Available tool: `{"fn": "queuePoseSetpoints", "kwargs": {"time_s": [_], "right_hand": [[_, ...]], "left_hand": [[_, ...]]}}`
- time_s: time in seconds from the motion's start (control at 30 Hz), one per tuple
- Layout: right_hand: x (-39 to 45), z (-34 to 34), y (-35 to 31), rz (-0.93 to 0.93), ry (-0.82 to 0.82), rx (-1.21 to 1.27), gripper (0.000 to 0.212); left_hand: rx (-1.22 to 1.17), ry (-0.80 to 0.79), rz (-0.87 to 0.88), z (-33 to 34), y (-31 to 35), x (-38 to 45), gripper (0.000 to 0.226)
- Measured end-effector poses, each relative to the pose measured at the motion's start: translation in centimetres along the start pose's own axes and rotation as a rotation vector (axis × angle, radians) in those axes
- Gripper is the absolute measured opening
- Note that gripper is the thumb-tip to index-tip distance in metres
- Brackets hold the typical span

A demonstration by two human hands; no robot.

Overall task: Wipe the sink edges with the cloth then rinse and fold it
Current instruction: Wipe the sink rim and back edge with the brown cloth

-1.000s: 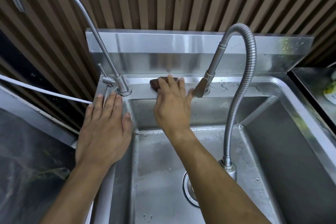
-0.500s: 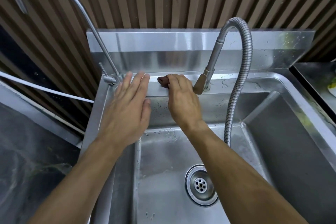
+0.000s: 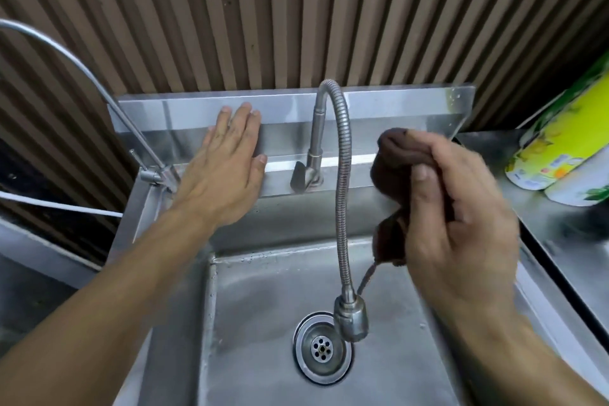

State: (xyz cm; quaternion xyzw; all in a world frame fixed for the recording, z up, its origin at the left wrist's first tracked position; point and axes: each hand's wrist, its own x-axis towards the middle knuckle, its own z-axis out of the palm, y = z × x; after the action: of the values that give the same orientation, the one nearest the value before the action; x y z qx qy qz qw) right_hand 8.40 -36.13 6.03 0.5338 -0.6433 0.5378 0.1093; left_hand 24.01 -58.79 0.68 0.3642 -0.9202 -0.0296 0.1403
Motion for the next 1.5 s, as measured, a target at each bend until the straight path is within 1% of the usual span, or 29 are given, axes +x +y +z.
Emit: {"fn": "queuePoseSetpoints", "kwargs": {"time_s": [0.07, 0.1, 0.13, 0.17, 0.2, 0.27, 0.3, 0.33, 0.37, 0.43, 0.53, 0.63, 0.67, 0.7, 0.8, 0.83, 0.87, 0.9, 0.93, 1.0, 1.03, 1.1, 1.17, 1.2, 1.3, 1.37, 1.43, 1.5], "right_hand": [[1.5, -1.0, 2.3, -0.003, 0.151, -0.048, 0.033], [2.4, -0.5, 3.8, -0.005, 0.210, -0.056, 0.033], [3.2, 0.8, 5.7, -0.023, 0.236, -0.057, 0.033], [4.1, 2.7, 7.8, -0.045, 0.210, -0.071, 0.035], [4.9, 5.0, 9.8, -0.056, 0.119, -0.110, 0.038], [5.5, 9.4, 13.4, -0.073, -0.185, -0.269, 0.053], [5.5, 10.9, 14.8, -0.088, -0.308, -0.349, 0.059], [5.3, 11.9, 16.0, -0.112, -0.380, -0.397, 0.063], [5.2, 12.4, 16.8, -0.144, -0.400, -0.425, 0.063], [5.4, 12.2, 17.7, -0.223, -0.386, -0.481, 0.061], [6.4, 12.4, 18.0, -0.321, -0.386, -0.508, 0.058], [7.0, 13.7, 17.2, -0.380, -0.337, -0.543, 0.056], [7.1, 13.6, 17.4, -0.365, -0.307, -0.552, 0.055], [7.1, 13.3, 17.9, -0.312, -0.269, -0.559, 0.055], [6.8, 11.3, 20.1, 0.009, -0.110, -0.516, 0.057], [6.8, 11.1, 20.3, 0.088, -0.060, -0.488, 0.058], [7.0, 11.5, 19.9, 0.124, -0.027, -0.466, 0.058], [7.2, 12.4, 19.1, 0.117, -0.027, -0.448, 0.059], [7.3, 13.6, 18.1, 0.062, -0.059, -0.437, 0.059], [7.2, 16.0, 16.5, -0.156, -0.163, -0.422, 0.060], [7.2, 16.7, 16.4, -0.263, -0.205, -0.418, 0.060], [7.6, 16.4, 17.3, -0.394, -0.233, -0.458, 0.057], [8.0, 14.9, 18.9, -0.436, -0.213, -0.534, 0.055], [8.0, 14.0, 19.6, -0.413, -0.187, -0.553, 0.055], [7.3, 12.9, 20.4, -0.243, -0.100, -0.532, 0.055], [6.6, 14.3, 19.4, -0.208, -0.122, -0.524, 0.061], [6.6, 16.0, 18.1, -0.331, -0.188, -0.532, 0.068], [7.1, 16.5, 17.7, -0.508, -0.260, -0.544, 0.063]], "left_hand": [[0.030, 0.019, 0.009, 0.7, 0.7, 1.0, 0.066], [0.041, 0.028, 0.013, 1.1, 1.1, 1.6, 0.067], [0.051, 0.041, 0.021, 1.6, 1.5, 2.1, 0.067], [0.061, 0.059, 0.033, 2.1, 1.7, 2.7, 0.068], [0.072, 0.074, 0.042, 2.5, 1.9, 3.3, 0.068], [0.096, 0.091, 0.046, 3.5, 2.0, 4.2, 0.067], [0.113, 0.099, 0.047, 4.0, 1.9, 4.6, 0.067], [0.134, 0.108, 0.049, 4.6, 1.6, 4.9, 0.066], [0.152, 0.117, 0.056, 5.1, 1.3, 5.1, 0.066], [0.169, 0.143, 0.069, 6.0, 0.7, 5.3, 0.068], [0.212, 0.183, 0.066, 6.9, 0.2, 5.6, 0.070], [0.221, 0.242, 0.027, 6.8, 0.1, 6.2, 0.068], [0.224, 0.259, 0.018, 6.6, 0.0, 6.5, 0.068], [0.227, 0.262, 0.019, 6.5, -0.2, 6.7, 0.068], [0.247, 0.270, 0.053, 6.4, -1.0, 6.9, 0.072], [0.257, 0.287, 0.068, 6.6, -1.1, 6.9, 0.073], [0.262, 0.306, 0.076, 6.8, -1.2, 7.0, 0.075], [0.259, 0.322, 0.078, 7.0, -1.1, 7.1, 0.076], [0.253, 0.337, 0.079, 7.3, -1.1, 7.3, 0.078], [0.248, 0.375, 0.086, 7.8, -1.2, 7.5, 0.079], [0.253, 0.390, 0.090, 7.9, -1.3, 7.6, 0.079], [0.265, 0.406, 0.102, 8.1, -1.6, 7.6, 0.077], [0.271, 0.431, 0.128, 8.2, -1.9, 7.6, 0.069], [0.274, 0.441, 0.135, 8.2, -2.0, 7.6, 0.065], [0.282, 0.470, 0.127, 8.6, -2.0, 7.7, 0.061], [0.273, 0.491, 0.107, 8.9, -1.8, 7.6, 0.064], [0.260, 0.499, 0.107, 9.0, -1.6, 7.6, 0.068], [0.257, 0.501, 0.104, 9.0, -1.5, 7.5, 0.069]]}}
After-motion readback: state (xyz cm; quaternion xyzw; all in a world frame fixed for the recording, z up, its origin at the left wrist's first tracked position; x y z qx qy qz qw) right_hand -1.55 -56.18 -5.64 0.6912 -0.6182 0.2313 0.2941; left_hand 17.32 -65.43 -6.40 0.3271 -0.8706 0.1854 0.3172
